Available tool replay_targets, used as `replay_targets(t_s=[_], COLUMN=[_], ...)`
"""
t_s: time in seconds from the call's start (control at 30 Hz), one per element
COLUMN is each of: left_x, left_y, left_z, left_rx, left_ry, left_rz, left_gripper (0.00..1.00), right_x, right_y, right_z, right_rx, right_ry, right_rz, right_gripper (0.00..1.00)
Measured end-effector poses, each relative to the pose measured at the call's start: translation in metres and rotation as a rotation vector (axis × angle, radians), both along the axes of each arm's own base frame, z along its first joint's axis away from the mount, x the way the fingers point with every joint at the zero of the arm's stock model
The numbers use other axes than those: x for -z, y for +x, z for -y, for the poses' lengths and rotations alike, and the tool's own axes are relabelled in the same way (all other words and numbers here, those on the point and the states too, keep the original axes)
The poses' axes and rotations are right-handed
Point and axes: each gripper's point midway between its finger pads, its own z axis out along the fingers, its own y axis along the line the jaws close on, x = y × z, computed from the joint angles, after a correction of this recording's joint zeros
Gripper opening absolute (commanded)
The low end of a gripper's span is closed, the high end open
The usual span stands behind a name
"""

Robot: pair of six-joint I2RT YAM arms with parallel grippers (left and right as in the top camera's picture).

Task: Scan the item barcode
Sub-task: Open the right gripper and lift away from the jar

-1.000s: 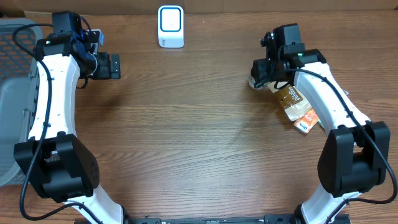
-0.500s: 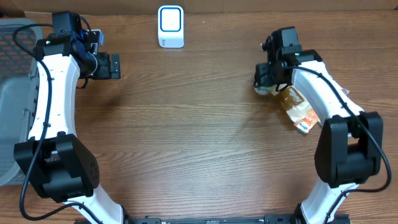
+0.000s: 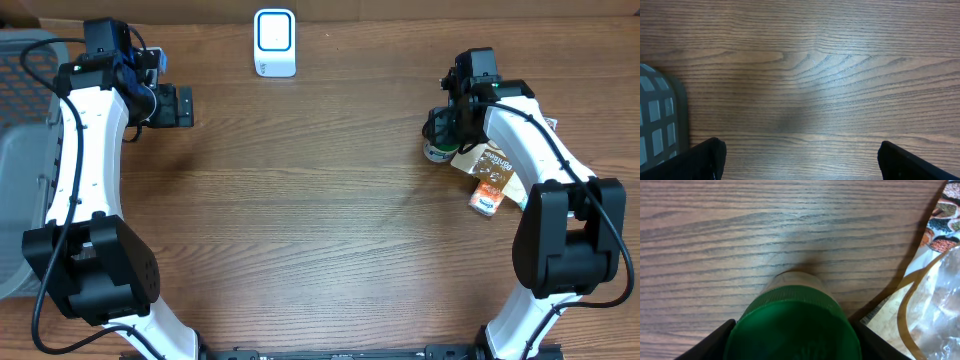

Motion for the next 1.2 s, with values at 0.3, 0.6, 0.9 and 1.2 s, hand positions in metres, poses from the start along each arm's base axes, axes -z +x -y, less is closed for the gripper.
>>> replay_targets(t_s=[0.3, 0.6, 0.9, 1.2], left_x=[0.0, 0.0, 0.0, 0.0], left_y=[0.0, 0.0, 0.0, 0.0], left_z=[0.0, 0.0, 0.0, 0.0], left_rx=[0.0, 0.0, 0.0, 0.0], left_ry=[0.0, 0.0, 0.0, 0.0], left_rz=[0.0, 0.0, 0.0, 0.0], left_gripper=[1.0, 1.0, 1.0, 1.0], right_x=[-0.001, -0.07, -0.212, -0.293], right_y=[-0.007, -0.005, -0.071, -0.166], right_z=[-0.001, -0.005, -0.02, -0.049], right_rx=[0.013, 0.03, -0.019, -0.147], right_ry=[0.008, 0.045, 0.13, 0.328], right_rz=[-0.031, 0.083, 0.335, 0.493], right_gripper=[1.0, 1.0, 1.0, 1.0])
